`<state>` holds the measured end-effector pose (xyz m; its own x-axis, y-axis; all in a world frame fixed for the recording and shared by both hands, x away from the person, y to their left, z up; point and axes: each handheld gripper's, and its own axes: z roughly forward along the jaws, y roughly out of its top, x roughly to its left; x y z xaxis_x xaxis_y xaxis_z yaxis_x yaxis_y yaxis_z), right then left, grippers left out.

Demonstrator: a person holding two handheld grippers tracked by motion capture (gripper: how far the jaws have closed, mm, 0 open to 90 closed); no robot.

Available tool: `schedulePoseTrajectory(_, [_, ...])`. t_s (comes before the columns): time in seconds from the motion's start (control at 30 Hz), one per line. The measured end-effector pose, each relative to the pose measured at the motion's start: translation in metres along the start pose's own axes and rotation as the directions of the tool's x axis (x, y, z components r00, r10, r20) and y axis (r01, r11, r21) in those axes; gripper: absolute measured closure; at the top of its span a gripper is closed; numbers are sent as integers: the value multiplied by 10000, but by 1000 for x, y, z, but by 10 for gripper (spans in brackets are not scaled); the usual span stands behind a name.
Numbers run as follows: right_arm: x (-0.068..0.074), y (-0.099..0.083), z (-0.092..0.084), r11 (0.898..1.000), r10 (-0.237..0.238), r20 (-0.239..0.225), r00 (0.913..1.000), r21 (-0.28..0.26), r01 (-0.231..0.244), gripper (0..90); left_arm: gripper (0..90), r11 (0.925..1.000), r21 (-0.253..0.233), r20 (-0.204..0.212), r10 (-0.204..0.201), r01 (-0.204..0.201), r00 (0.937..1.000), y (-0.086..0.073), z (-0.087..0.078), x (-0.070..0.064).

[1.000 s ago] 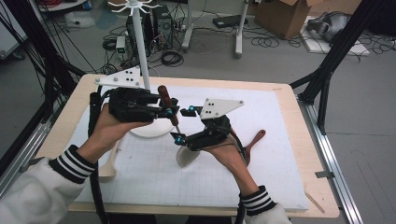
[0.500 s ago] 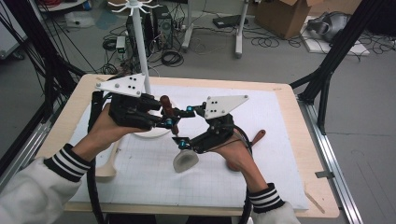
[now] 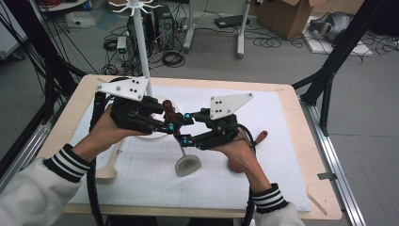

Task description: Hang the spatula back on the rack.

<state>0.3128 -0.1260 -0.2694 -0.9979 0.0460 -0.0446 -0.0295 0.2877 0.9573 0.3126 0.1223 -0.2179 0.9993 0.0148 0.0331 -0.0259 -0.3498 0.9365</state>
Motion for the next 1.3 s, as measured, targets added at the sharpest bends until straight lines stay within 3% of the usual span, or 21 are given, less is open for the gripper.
schedulePoseTrajectory(0.17, [1,1,3,10000,-33,-113,9999,25,33,595,731,10000,0,180,63,-63,9998,1,1,-1])
schedulePoseTrajectory(0.3, [1,1,4,9999,-143,-413,9990,51,145,708,731,10000,2,234,95,-95,9997,1,1,-1])
schedulePoseTrajectory(0.4, [1,2,5,9998,-206,-568,9982,68,210,723,731,9999,78,282,123,-126,9995,0,1,-1])
schedulePoseTrajectory(0.67, [2,3,5,9999,47,-450,9990,142,-41,740,728,9999,-107,256,112,-110,9996,-2,0,-1])
schedulePoseTrajectory(0.83, [3,4,6,9997,173,-239,9996,168,-169,741,715,9995,-276,-31,169,-170,9999,-3,0,-1])
schedulePoseTrajectory(0.97, [2,3,5,9988,491,2,9988,55,-491,741,576,9990,-408,-586,137,-161,9982,-2,-1,-2])
schedulePoseTrajectory(1.03, [2,3,4,9986,530,221,9983,-7,-530,741,477,9993,-373,-1150,19,-63,9934,-3,-2,-3])
schedulePoseTrajectory(1.1, [3,3,2,9981,609,575,9965,-47,-608,741,391,9994,-323,-1741,-203,149,9845,-5,-2,-3])
schedulePoseTrajectory(1.3, [4,3,-2,9956,934,1654,9818,-262,-903,741,299,9926,-998,-2743,-942,691,9570,-12,-6,-4])
